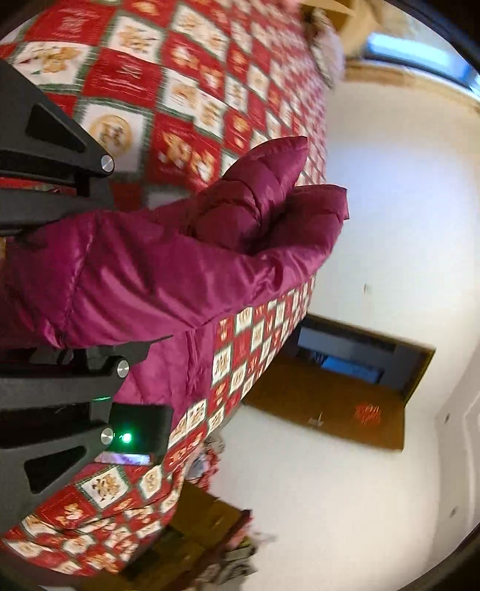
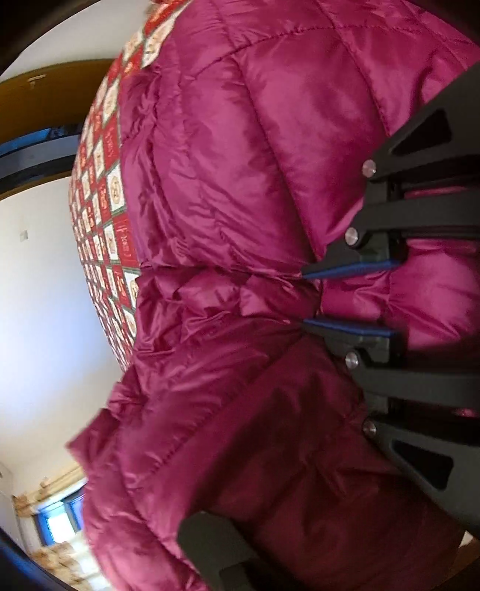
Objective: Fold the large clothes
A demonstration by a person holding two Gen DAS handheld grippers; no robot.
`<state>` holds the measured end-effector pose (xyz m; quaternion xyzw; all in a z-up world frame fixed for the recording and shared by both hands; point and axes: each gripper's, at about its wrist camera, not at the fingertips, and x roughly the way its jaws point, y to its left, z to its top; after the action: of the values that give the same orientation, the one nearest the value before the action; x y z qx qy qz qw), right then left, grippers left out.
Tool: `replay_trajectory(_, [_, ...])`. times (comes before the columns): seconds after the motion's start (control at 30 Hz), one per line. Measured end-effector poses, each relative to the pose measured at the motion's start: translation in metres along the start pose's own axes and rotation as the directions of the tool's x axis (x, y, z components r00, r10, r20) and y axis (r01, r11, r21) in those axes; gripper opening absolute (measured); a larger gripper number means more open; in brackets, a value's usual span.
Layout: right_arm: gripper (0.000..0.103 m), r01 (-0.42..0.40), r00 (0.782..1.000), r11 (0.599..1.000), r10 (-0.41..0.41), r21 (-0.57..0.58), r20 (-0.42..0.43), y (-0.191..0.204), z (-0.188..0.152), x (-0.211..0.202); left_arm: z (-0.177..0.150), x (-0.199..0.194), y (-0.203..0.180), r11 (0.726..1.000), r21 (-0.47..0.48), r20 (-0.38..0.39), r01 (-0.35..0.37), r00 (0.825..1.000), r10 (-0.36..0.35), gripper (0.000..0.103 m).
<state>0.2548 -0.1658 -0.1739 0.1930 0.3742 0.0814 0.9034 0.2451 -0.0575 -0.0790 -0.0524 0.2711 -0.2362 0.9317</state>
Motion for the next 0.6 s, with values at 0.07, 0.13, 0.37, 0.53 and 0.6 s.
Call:
replay_trajectory(0.07, [0.023, -0.034, 0.999, 0.998, 0.034, 0.044, 0.007, -0.01, 0.003, -0.01, 0.004, 0.002, -0.009, 0.999, 0.033, 0.001, 0.009, 1.0, -0.009, 0.028])
replay_trajectory(0.13, [0.023, -0.049, 0.998, 0.996, 0.046, 0.076, 0.039, -0.023, 0.007, -0.027, 0.006, 0.005, -0.015, 0.998, 0.059, -0.004, 0.017, 1.0, -0.017, 0.028])
replay_trajectory(0.37, [0.024, 0.019, 0.99, 0.985, -0.042, 0.174, 0.132, -0.084, 0.006, -0.089, 0.001, 0.024, -0.054, 0.979, 0.201, -0.046, 0.042, 0.998, -0.033, 0.028])
replay_trajectory(0.53, [0.026, 0.069, 0.983, 0.968, -0.107, 0.242, 0.147, -0.124, -0.007, -0.11, -0.012, 0.047, -0.085, 0.958, 0.268, -0.116, 0.101, 0.991, -0.072, 0.028])
replay_trajectory(0.6, [0.026, 0.07, 0.983, 0.961, -0.113, 0.266, 0.147, -0.134, -0.013, -0.114, -0.018, 0.055, -0.098, 0.949, 0.291, -0.144, 0.121, 0.986, -0.081, 0.028])
